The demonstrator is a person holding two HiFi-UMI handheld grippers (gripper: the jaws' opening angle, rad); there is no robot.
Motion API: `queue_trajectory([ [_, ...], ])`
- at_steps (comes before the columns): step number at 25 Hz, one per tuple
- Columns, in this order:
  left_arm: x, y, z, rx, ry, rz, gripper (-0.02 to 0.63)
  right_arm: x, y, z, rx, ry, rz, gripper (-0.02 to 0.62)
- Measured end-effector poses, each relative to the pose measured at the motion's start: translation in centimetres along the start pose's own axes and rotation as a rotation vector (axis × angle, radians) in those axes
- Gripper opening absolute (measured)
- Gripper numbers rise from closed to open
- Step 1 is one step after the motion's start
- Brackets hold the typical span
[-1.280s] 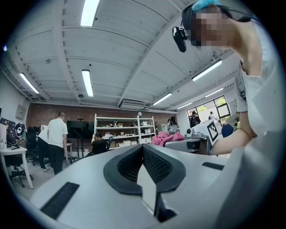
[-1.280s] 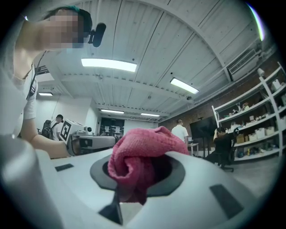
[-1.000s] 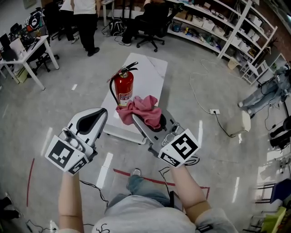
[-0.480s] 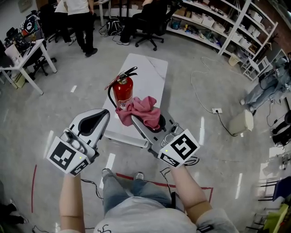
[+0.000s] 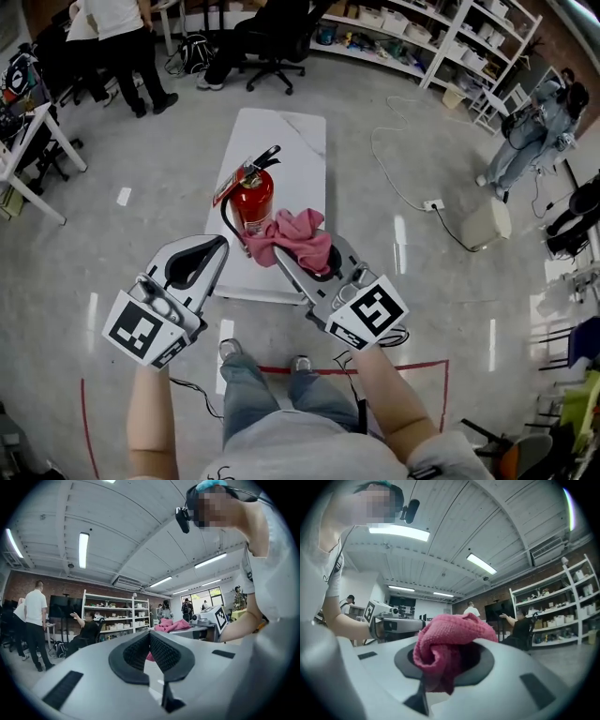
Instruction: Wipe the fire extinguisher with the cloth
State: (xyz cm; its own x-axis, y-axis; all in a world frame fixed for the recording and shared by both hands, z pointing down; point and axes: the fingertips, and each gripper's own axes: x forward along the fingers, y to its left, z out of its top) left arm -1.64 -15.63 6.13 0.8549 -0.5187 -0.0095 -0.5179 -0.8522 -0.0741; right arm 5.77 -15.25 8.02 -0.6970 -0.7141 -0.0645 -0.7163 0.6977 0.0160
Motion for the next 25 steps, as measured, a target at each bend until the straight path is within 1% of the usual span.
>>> queue_trajectory([
  [3, -0.1, 3.2, -1.2, -0.004, 0.009, -0.069, 0.009, 3.0, -0.5, -1.2, 0.014, 0.012, -0.07, 0.109],
  [7, -0.5, 5.3, -1.8, -0.006, 0.015, -0.147, 0.009, 5.0, -0.5, -1.9, 0.026, 0.016, -0.149, 0.109],
  [10, -0.5, 8.1, -2.8, -0.007, 0.017, -0.209, 0.009, 7.3, -1.1, -3.0, 0.027, 0.022, -0.204, 0.109],
  [14, -0.1, 10.4, -4.0, -0.018, 0.025, -0.268, 0.009, 8.5, -2.0, -4.2, 0.015, 0.046, -0.271, 0.109],
  [18, 0.9, 11.8, -5.5, -0.019, 0.027, -0.304, 0.009, 9.0, -3.2, -6.0, 0.002, 0.083, -0.312, 0.109],
  [21, 1.4, 12.1, -6.5, -0.033, 0.025, -0.324, 0.009, 9.2, -3.9, -7.6, 0.002, 0.107, -0.334, 0.109],
  [25, 1.9, 12.0, -7.7, -0.035, 0.03, -0.354, 0.009, 10.0, -4.7, -9.6, -0.017, 0.137, -0.341, 0.109],
])
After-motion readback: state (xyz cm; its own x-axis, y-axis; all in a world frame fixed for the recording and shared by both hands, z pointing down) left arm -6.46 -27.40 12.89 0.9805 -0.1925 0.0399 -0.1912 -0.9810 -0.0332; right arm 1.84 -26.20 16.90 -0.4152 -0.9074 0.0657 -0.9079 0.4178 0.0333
